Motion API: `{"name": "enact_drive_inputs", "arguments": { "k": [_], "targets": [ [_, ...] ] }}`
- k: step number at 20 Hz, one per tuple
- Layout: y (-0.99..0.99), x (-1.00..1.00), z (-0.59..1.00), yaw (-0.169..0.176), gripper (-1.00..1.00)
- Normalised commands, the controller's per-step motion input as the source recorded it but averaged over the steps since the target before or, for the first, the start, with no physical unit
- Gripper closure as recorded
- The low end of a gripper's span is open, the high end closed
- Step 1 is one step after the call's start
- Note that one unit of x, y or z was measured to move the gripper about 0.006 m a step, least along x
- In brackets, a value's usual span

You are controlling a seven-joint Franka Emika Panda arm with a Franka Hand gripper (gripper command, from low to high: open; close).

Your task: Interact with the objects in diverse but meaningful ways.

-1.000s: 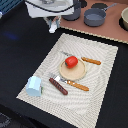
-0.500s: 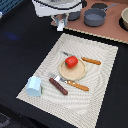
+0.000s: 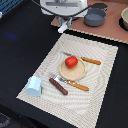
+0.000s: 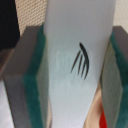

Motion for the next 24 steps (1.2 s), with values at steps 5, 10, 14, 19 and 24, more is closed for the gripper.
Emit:
{"name": "enact_drive_inputs", "arguments": {
  "k": [5, 10, 14, 19, 24],
  "targets": [
    [0.00, 0.91, 0.06, -0.070, 1.00],
    [0.00, 0.94, 0.17, -0.082, 1.00],
    [0.12, 0.92, 0.04, -0.067, 1.00],
    [0.29, 0.84, -0.01, -0.048, 1.00],
    [0.31, 0.45, -0.11, 0.004, 1.00]
  ]
}}
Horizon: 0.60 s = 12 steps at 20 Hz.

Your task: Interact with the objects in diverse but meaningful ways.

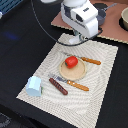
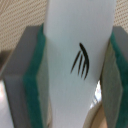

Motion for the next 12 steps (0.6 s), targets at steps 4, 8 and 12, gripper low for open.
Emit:
{"name": "enact_drive_inputs", "arguments": {
  "k": [4, 8, 12],
  "targets": [
    [0.24, 0.20, -0.10, 0.023, -1.00],
    [0.23, 0.22, 0.00, 0.038, -1.00],
    [0.19, 0.27, 0.03, 0.024, -1.00]
  ]
}}
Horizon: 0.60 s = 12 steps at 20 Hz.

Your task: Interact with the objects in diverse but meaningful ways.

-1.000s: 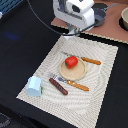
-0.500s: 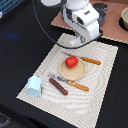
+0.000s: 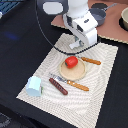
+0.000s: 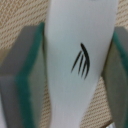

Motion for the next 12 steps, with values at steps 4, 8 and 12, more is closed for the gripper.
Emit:
{"name": "enact_drive_inputs", "arguments": {
  "k": [4, 8, 12],
  "targets": [
    [0.14, 0.29, 0.70, -0.003, -1.00],
    [0.02, 0.23, 1.00, -0.099, -1.00],
    [0.00, 0.32, 1.00, -0.121, -1.00]
  ]
}}
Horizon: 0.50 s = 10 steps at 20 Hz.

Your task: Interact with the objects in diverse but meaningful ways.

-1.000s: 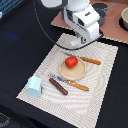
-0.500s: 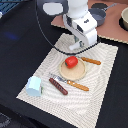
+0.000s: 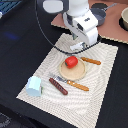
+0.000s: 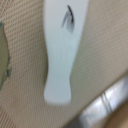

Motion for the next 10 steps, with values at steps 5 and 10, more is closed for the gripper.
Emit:
{"name": "enact_drive_inputs", "arguments": {
  "k": [5, 10],
  "targets": [
    [-0.05, 0.48, 0.83, -0.085, -1.00],
    [-0.25, 0.61, 0.38, 0.013, -1.00]
  ]
}}
